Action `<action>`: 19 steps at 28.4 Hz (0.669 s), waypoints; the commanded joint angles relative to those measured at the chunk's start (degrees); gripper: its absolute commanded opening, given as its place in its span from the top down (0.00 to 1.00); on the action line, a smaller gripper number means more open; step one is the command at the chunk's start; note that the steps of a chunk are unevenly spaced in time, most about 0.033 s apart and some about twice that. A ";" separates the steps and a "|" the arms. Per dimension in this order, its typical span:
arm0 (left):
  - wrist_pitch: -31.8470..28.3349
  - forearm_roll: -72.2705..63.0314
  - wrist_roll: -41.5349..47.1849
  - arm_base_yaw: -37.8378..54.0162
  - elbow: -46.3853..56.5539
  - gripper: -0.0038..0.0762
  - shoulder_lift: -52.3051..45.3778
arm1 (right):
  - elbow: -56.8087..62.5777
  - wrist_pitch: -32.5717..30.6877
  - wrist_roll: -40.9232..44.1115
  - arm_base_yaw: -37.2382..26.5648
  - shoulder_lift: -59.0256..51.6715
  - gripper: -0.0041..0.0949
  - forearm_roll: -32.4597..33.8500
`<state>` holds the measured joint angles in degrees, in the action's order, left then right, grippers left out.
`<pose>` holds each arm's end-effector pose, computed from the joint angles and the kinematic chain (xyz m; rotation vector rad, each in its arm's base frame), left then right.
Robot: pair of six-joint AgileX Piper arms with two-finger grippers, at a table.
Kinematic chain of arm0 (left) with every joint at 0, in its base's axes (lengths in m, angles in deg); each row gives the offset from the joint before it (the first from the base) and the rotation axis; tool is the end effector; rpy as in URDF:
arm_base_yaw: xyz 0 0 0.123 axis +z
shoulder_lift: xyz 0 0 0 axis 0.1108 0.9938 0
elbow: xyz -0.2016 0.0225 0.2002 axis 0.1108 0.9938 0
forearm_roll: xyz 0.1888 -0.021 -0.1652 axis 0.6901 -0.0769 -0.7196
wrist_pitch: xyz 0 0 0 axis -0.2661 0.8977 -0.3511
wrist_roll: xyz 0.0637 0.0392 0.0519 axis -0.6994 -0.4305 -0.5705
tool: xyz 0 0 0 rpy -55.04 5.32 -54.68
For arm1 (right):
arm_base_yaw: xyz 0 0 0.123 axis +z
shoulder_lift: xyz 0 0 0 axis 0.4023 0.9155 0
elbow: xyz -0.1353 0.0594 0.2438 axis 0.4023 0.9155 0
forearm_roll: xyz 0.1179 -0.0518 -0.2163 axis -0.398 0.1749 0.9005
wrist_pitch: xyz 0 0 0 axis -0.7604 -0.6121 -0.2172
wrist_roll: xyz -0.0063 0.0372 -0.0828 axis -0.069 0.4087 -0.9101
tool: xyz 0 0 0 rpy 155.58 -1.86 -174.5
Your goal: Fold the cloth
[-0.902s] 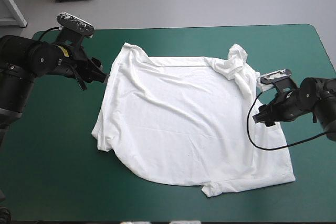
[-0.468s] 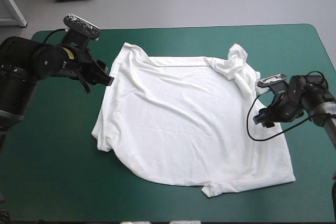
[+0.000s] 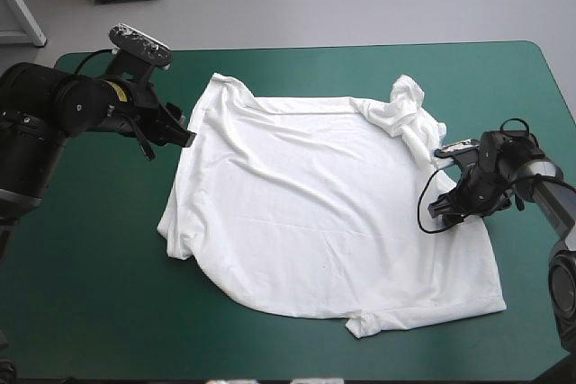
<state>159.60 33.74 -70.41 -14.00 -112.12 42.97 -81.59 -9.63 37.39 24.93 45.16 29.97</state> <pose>0.2549 -0.0891 0.4582 0.6749 2.3226 0.0108 0.3144 0.0066 0.2122 -0.4609 2.9557 -0.0301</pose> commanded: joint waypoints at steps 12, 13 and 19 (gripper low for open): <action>-1.31 -0.02 0.46 -0.45 -1.27 0.42 -1.98 | -1.04 -0.28 1.54 -0.11 4.49 0.98 1.68; -1.31 -0.02 0.46 -0.45 -1.27 0.42 -1.98 | -1.38 0.13 1.54 -0.11 4.49 0.98 2.10; -1.18 -0.02 0.69 -0.45 -1.27 0.42 -1.98 | -10.58 -0.51 4.50 -7.22 4.49 0.98 6.57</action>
<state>159.60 33.74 -70.36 -14.00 -112.12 42.93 -88.02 -13.66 41.29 22.08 49.93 31.96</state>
